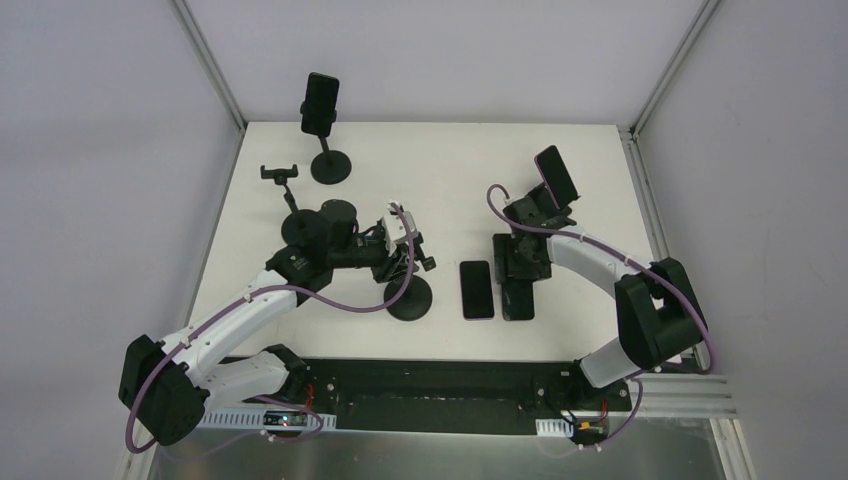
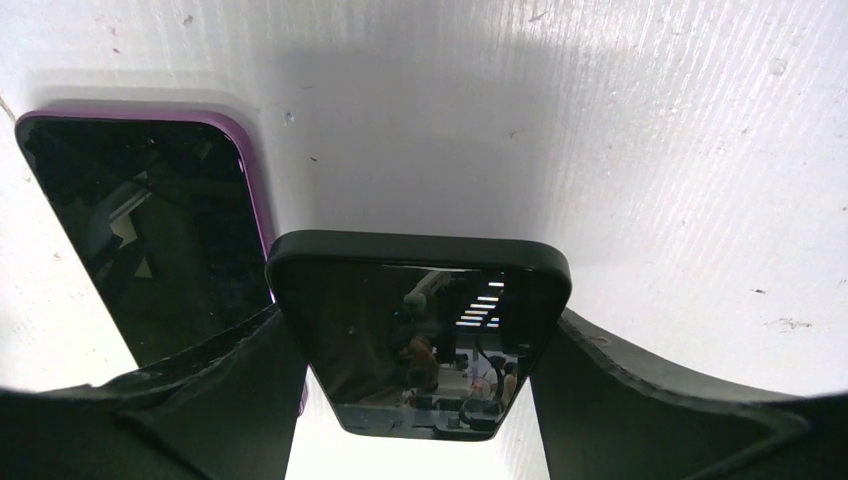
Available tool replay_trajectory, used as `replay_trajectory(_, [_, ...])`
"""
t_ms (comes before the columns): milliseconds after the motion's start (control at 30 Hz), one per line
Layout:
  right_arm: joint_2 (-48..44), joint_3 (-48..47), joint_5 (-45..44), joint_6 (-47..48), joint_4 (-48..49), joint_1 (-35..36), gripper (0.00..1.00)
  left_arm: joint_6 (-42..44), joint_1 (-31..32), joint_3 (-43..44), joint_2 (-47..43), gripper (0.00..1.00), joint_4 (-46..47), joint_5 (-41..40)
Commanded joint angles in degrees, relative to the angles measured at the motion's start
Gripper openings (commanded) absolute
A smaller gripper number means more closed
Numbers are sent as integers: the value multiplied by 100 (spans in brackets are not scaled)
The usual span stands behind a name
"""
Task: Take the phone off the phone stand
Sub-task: Place the phone at the center of the board.
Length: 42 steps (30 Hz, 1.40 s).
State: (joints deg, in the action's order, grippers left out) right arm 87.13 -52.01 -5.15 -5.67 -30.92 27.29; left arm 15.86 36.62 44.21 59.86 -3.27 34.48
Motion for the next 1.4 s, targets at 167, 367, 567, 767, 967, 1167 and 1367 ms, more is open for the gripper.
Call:
replay_trajectory(167, [191,-381,175,185,-356,-6,59,80,-32,-8,-118,0,2,121])
replay_trajectory(367, [363,-503,250,192,-472,-13,64,76,-32,-2,-129,0,10,118])
replay_trajectory(567, [485,-597,340,182,-558,-14,69,104,-32,0,-126,0,5,118])
replay_trajectory(767, [518,-635,318,151,-594,-34,75,112,-32,-4,-125,0,-7,72])
replay_trajectory(967, [582,-669,244,191,-699,-41,77,123,-32,-15,-154,0,-11,36])
replay_trajectory(1167, [620,-692,216,225,-764,-46,79,136,-32,-21,-176,0,-20,28])
replay_trajectory(1367, [600,-744,183,232,-788,-49,81,151,-32,-27,-172,0,-25,6])
